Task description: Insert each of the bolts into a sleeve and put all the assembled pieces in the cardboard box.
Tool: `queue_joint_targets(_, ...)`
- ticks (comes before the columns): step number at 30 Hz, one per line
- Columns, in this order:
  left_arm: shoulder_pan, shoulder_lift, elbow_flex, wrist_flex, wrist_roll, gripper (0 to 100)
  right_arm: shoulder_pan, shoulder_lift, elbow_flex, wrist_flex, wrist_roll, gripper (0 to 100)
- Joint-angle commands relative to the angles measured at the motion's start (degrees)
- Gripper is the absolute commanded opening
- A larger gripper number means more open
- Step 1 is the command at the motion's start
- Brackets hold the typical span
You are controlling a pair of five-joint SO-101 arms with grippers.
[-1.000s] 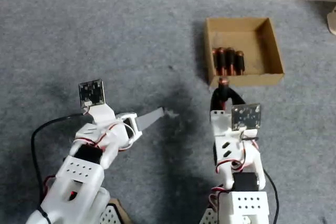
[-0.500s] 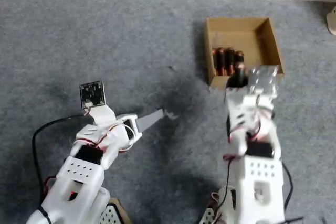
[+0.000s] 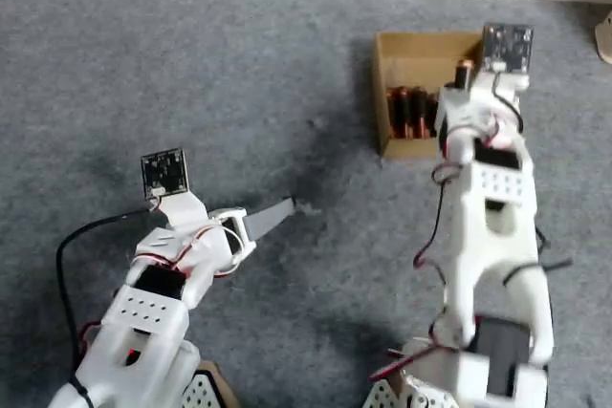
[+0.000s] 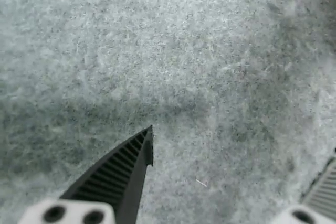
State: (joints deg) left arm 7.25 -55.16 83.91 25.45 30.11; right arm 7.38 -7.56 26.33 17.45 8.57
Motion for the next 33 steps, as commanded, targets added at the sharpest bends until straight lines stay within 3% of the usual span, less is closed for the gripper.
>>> queue_joint_targets(1,-0.4,-0.4,0.0,-1.0,-0.5,46,0.7,6.7,-10.9,0.0,0.8,0.5)
queue_joint_targets(9,-0.4,-0.4,0.0,-1.0,-0.5,46,0.9,25.5,-25.2,0.0,0.8,0.5)
queue_joint_targets(16,-0.4,-0.3,0.0,-1.0,-0.5,46,2.3,33.6,-27.5,0.3,0.8,1.5)
queue_joint_targets(19,-0.4,-0.3,0.0,-1.0,-0.5,46,2.3,33.6,-27.3,0.7,0.7,11.0)
queue_joint_targets(21,-0.4,-0.3,0.0,-1.0,-0.4,46,2.3,33.3,-27.5,5.8,0.7,17.3)
queue_joint_targets(23,-0.4,-0.3,0.0,-0.9,-0.4,46,1.9,31.7,-28.8,13.8,1.0,17.1)
queue_joint_targets(29,-0.4,-0.7,0.0,-0.6,-0.4,46,-0.1,21.9,-31.8,32.3,0.7,0.1)
queue_joint_targets(33,-0.4,-0.7,0.0,-0.6,-0.4,46,-1.8,13.0,-29.8,41.4,1.0,0.4)
